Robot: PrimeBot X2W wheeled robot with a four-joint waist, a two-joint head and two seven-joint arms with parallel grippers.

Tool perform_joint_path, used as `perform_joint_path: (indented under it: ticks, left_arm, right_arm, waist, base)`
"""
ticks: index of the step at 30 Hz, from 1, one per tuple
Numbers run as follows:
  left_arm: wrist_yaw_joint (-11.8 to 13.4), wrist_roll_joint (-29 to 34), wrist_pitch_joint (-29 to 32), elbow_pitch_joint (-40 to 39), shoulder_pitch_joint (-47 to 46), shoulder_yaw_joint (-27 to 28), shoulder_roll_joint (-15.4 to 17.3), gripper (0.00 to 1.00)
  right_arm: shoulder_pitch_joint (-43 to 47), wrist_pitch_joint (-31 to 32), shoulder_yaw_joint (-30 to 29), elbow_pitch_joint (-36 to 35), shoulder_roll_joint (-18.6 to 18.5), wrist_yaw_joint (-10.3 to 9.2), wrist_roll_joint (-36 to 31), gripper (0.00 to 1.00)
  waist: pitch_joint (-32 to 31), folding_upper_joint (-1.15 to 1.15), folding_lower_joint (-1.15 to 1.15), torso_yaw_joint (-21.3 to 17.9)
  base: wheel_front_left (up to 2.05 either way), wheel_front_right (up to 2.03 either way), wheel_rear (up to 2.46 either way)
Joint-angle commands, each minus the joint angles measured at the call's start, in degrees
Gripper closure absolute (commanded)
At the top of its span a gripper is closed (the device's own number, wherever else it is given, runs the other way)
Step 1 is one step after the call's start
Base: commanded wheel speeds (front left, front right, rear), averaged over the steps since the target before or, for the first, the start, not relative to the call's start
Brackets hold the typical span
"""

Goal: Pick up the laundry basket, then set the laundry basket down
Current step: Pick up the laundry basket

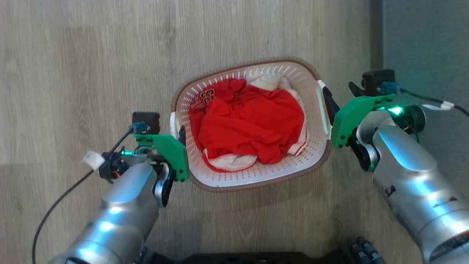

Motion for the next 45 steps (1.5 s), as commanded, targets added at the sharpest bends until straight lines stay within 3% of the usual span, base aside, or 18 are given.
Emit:
perform_joint_path:
  ticks: [1, 14, 45]
  left_arm:
    - [-0.06, -0.88, 0.16, -0.12, -0.49, 0.1, 0.95, 0.0]
    - [-0.29, -9.43, 3.89, 2.37, -4.49, -8.79, 0.95, 0.0]
    - [2.02, -18.29, 8.05, 2.0, -12.59, -21.59, 0.95, 0.0]
  right_arm:
    - [0.8, 0.44, 1.52, -0.06, 0.37, 0.41, 0.9, 0.0]
    - [-3.39, 4.81, 10.74, 4.0, -0.01, 0.41, 11.09, 0.0]
    - [-11.9, 7.78, 20.65, 9.99, -0.59, 0.41, 19.68, 0.0]
  waist:
    - [1.31, 0.0, -0.01, 0.45]
    - [5.53, 0.0, -0.01, -0.33]
    - [12.81, 0.0, -0.01, 1.39]
  base:
    - [0.0, 0.0, 0.0]
    - [0.0, 0.0, 0.0]
    - [0.0, 0.0, 0.0]
